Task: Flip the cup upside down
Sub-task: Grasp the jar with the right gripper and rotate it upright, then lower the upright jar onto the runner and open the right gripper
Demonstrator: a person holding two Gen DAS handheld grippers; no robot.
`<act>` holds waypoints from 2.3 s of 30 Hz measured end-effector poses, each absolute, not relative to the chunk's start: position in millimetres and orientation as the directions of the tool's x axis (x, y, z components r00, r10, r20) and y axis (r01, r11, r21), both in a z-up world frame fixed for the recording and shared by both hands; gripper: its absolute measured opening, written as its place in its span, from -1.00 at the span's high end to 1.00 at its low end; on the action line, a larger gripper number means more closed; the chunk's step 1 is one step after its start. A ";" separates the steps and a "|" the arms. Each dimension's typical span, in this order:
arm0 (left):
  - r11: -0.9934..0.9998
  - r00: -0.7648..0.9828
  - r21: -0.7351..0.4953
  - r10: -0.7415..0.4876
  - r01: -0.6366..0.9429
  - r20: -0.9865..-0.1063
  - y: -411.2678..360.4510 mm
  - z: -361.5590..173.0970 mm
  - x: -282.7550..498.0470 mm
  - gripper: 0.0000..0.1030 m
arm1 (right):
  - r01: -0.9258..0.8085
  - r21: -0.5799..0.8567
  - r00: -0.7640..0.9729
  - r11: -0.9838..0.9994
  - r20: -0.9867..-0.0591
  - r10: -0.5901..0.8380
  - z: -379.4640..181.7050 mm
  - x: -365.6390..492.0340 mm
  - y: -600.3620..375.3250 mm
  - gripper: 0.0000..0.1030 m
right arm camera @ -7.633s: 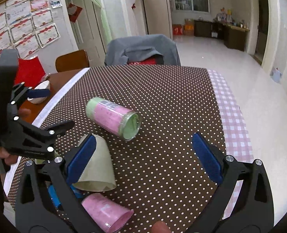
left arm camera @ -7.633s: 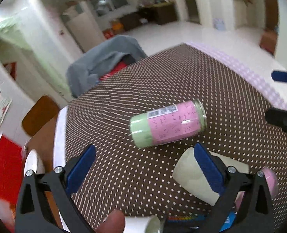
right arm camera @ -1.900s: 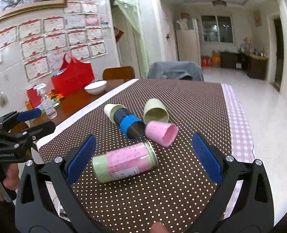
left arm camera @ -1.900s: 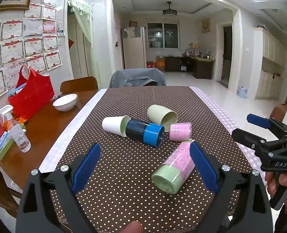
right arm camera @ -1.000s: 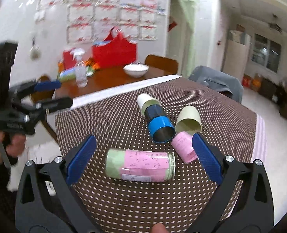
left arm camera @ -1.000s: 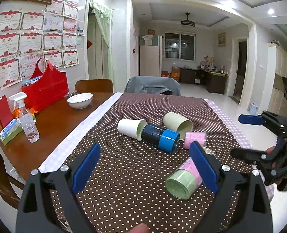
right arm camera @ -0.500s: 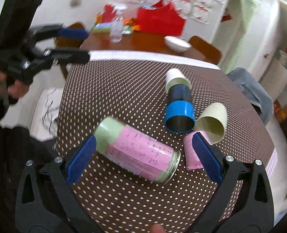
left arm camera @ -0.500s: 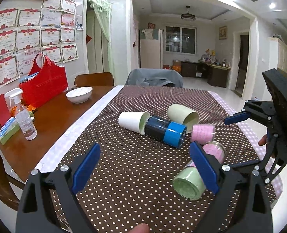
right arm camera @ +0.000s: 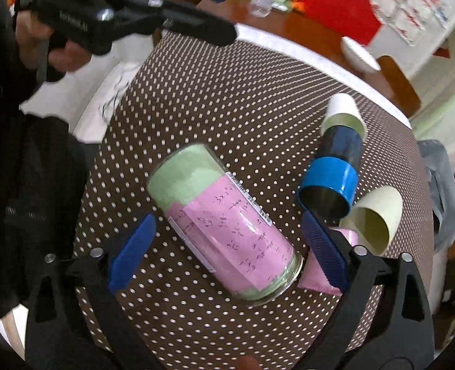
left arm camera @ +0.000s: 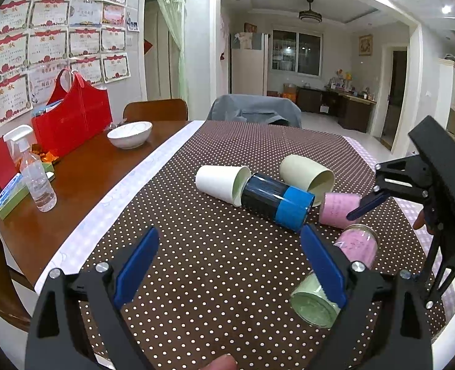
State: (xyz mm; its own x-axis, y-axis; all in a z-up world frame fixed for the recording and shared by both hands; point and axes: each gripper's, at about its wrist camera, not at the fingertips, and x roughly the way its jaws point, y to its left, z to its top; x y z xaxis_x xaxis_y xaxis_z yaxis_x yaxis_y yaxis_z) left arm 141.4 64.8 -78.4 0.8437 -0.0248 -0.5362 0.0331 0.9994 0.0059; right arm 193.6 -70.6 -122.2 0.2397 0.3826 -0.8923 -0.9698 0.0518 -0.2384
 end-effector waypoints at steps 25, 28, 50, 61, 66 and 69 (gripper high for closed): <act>0.999 0.802 -0.048 -0.010 -0.024 -0.598 95.7 -104.7 163.5 -0.78 | -0.987 -0.149 0.136 -0.064 -0.976 0.172 -160.2 222.9 -21.0 -0.50; 0.998 0.802 -0.048 -0.005 -0.029 -0.597 97.0 -104.6 163.0 -0.78 | -0.983 -0.166 0.151 -0.080 -0.974 0.171 -160.3 220.6 -9.1 -0.50; 0.998 0.831 -0.051 -0.064 0.042 -0.553 86.0 -96.9 141.6 -0.77 | -0.904 -0.084 0.267 0.418 -0.876 0.401 -115.3 233.5 -67.2 -0.39; 0.992 0.848 -0.052 -0.127 0.116 -0.514 71.0 -91.9 119.2 -0.77 | -0.674 0.184 0.434 0.716 -0.685 0.585 -95.3 229.3 -139.0 -0.38; 0.989 0.847 -0.052 -0.143 0.136 -0.512 64.0 -91.4 112.7 -0.77 | -0.598 0.289 0.506 0.748 -0.588 0.631 -97.2 218.1 -157.8 -0.38; 0.989 0.852 -0.047 -0.142 0.137 -0.504 61.6 -87.2 110.1 -0.77 | -0.547 0.342 0.558 0.764 -0.532 0.637 -97.1 212.2 -171.7 -0.38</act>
